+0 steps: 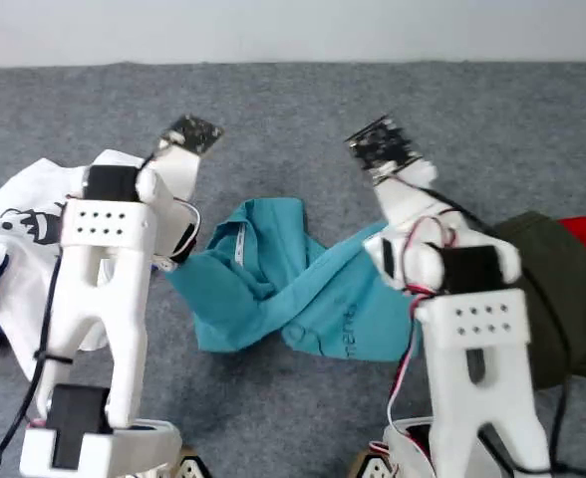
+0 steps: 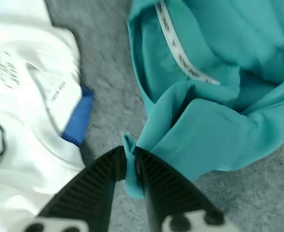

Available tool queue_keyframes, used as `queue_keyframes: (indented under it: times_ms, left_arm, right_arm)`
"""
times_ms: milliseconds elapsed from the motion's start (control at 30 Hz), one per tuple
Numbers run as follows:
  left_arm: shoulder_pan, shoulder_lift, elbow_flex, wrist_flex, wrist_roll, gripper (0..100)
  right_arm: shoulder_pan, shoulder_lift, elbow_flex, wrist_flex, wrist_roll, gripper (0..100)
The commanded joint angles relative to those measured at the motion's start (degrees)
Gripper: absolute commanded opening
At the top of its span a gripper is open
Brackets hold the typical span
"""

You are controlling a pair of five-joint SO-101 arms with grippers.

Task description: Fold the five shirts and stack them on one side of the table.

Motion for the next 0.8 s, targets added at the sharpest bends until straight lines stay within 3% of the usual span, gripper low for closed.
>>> queue_keyframes:
  times_ms: [0, 333, 533, 767]
  left_arm:
    - [0.3, -8.2, -6.4, -0.3, 0.4, 1]
    - [0.4, -29.0, -11.1, -0.7, 0.5, 1]
    - [0.4, -36.2, -26.8, 0.1, 6.5, 1]
    - [0.2, -36.1, -42.9, 1.7, 6.9, 1]
  right_arm:
    - [3.4, -5.0, -5.3, -0.4, 0.4, 1.1]
    - [5.2, -9.1, -13.3, 0.8, 0.4, 1.1]
    - [5.0, -10.9, -22.8, 7.2, 0.4, 1.1]
    - [5.2, -10.6, -35.3, 14.9, 0.4, 1.0]
